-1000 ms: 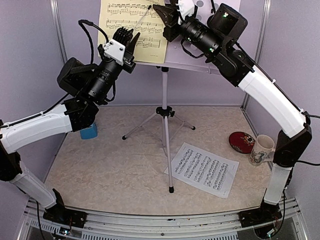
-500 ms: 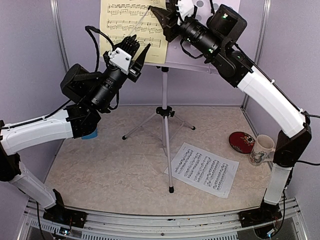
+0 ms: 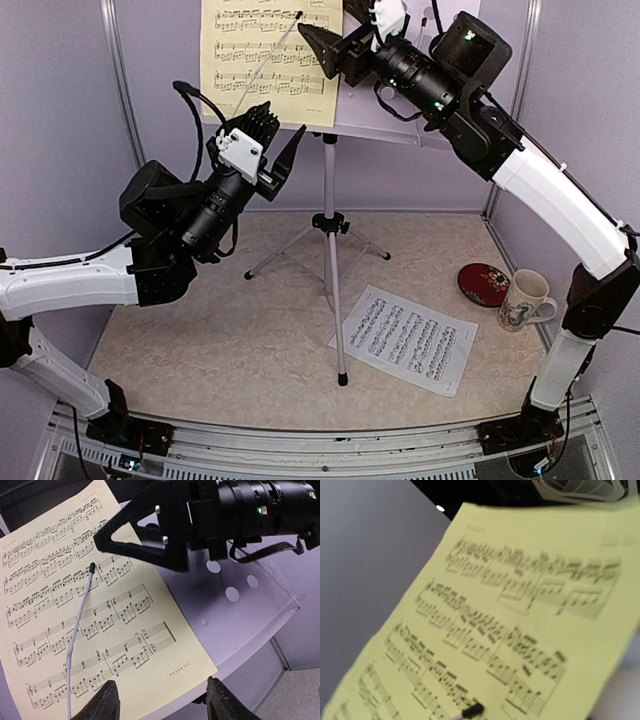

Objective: Set up the instrument practice props

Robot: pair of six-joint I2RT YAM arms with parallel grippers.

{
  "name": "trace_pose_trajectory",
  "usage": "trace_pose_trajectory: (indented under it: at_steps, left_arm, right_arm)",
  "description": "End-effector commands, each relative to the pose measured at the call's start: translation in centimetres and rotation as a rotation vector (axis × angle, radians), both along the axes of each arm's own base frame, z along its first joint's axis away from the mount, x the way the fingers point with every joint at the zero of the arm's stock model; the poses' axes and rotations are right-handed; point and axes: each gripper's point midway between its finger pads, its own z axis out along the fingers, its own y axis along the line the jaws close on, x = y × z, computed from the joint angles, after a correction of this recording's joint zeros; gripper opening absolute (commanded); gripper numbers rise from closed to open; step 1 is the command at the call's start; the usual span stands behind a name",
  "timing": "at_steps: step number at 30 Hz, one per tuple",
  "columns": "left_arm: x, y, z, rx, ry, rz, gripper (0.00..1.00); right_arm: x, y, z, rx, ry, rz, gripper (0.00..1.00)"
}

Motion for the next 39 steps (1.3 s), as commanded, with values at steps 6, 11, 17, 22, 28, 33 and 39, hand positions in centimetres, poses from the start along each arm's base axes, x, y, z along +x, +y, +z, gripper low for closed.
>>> trace_pose_trajectory:
  at_steps: [6, 11, 17, 22, 28, 33, 39]
  left_arm:
    - [-0.8, 0.1, -5.8, -0.045, 0.193, -0.043, 0.6]
    - [-1.6, -0.7, -10.6, -0.032, 0.296, -0.116, 0.6]
    - [-1.8, -1.1, -16.7, 0.011, 0.413, -0.16, 0.61]
    - [-2.3, -2.2, -20.5, -0.049, 0.564, -0.268, 0.61]
    - [-2.0, -3.8, -26.6, -0.101, 0.733, -0.28, 0.68]
    - [-2.3, -6.1, -29.9, -0.115, 0.829, -0.323, 0.74]
    - [-0.8, -7.7, -32.2, -0.137, 0.898, -0.295, 0.75]
  right_arm:
    - [-4.8, -3.2, -0.2, -0.034, 0.021, 0.115, 0.94]
    - [-6.6, -2.8, -5.7, -0.132, 0.172, 0.224, 0.94]
    - [-7.6, -1.9, -11.8, -0.23, 0.338, 0.292, 0.92]
    - [-8.1, -2.1, -18.5, -0.298, 0.515, 0.336, 0.91]
    - [-9.2, -2.4, -27.8, -0.305, 0.822, 0.443, 0.88]
    - [-6.8, -5.7, -35.6, -0.259, 1.059, 0.353, 0.85]
    - [-2.8, -10.5, -40.5, -0.165, 1.208, 0.183, 0.83]
